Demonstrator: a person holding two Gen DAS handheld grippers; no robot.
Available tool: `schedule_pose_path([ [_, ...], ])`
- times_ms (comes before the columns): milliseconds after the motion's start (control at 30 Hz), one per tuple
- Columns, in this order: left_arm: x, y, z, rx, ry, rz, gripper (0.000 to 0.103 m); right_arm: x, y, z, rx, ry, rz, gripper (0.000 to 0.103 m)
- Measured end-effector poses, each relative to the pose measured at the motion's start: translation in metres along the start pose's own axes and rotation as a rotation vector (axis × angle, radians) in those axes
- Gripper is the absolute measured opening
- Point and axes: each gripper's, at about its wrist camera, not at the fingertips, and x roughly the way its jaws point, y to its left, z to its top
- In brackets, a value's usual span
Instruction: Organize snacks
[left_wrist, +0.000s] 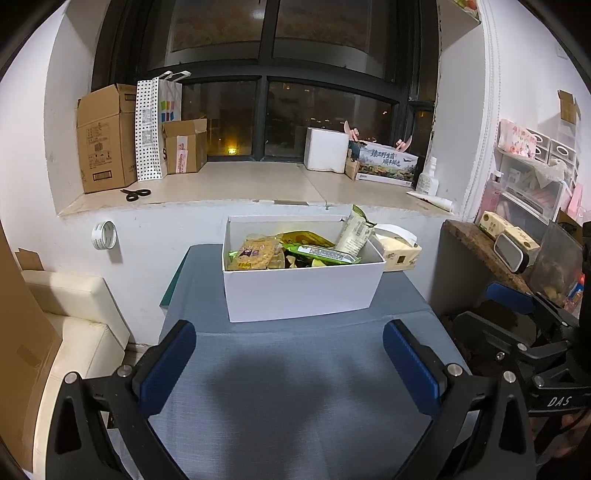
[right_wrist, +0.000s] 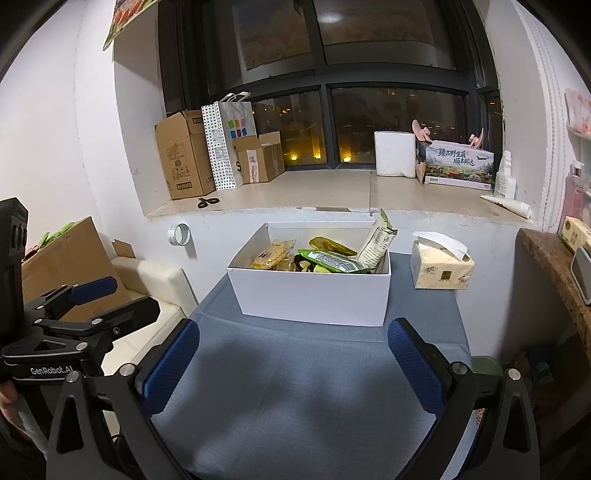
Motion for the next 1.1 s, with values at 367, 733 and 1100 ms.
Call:
schedule_pose_path([
  [367, -0.0007, -0.0007, -0.0003, 0.0, 0.002, 0.003, 0.103, -0.0002, -0.0013, 0.0005, 0.014, 0.003, 0.002, 0.103],
  [733, -0.0001, -0.0009, -0.0004, 0.002, 0.004, 0.003, 0.103, 0.0012, -0.006, 0.0004, 0.043, 0.006, -0.009, 0.103],
  [1100, 0.0003, -0.0004, -0.0006, -0.001, 0.004, 0.009, 0.103, 0.0024, -0.0034, -0.0006, 0.036, 0.007, -0.008, 0.103],
])
